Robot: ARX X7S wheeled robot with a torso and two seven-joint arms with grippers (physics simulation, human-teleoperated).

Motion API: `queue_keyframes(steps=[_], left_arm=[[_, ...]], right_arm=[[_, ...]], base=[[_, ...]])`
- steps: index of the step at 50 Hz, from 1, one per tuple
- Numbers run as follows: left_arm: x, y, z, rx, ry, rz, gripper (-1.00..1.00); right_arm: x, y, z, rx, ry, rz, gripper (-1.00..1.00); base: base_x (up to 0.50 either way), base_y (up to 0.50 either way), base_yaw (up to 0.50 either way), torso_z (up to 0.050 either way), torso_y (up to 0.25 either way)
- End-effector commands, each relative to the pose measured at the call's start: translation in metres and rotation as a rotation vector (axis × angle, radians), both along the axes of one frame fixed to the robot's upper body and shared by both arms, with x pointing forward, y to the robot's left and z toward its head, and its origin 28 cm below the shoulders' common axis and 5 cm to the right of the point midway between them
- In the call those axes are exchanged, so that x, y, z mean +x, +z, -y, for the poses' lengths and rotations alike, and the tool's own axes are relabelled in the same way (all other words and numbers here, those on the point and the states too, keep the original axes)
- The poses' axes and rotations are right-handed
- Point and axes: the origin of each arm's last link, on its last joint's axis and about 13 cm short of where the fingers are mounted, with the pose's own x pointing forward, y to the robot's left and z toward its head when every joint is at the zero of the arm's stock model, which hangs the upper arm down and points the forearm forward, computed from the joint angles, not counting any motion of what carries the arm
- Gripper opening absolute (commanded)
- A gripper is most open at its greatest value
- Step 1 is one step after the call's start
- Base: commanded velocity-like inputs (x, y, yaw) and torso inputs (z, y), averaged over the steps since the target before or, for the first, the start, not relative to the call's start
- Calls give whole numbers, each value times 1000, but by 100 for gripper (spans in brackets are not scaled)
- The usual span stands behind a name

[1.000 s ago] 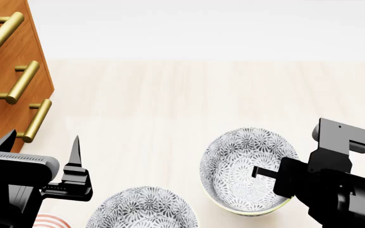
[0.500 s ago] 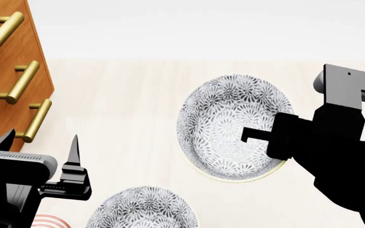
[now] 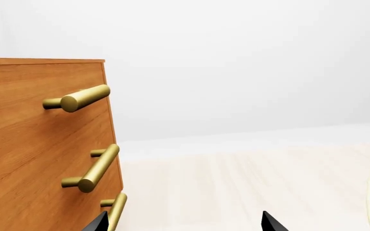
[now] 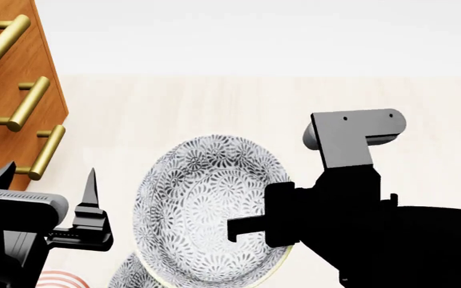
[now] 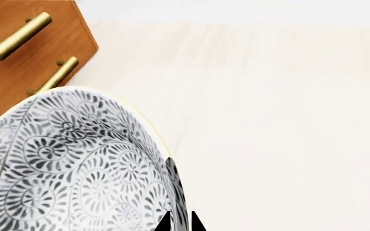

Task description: Stack the bowl at the front on the bowl in the middle.

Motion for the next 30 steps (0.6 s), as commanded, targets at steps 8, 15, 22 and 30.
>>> queue_keyframes(steps=[8, 15, 22, 30], left_arm=[[1, 0, -1, -2, 5, -3, 100], [1, -1, -1, -3, 3, -5, 100], [1, -2, -1, -3, 3, -7, 100], [1, -2, -1, -3, 4, -9, 100]], right_arm=[[-9, -30, -23, -39, 167, -60, -100], [-4, -45, -25, -37, 177, -96, -100], [0, -59, -31, -39, 200, -132, -100], [2, -66, -32, -34, 210, -151, 100]], base=[[0, 0, 0, 0, 0], [0, 0, 0, 0, 0], [0, 0, 0, 0, 0], [0, 0, 0, 0, 0]])
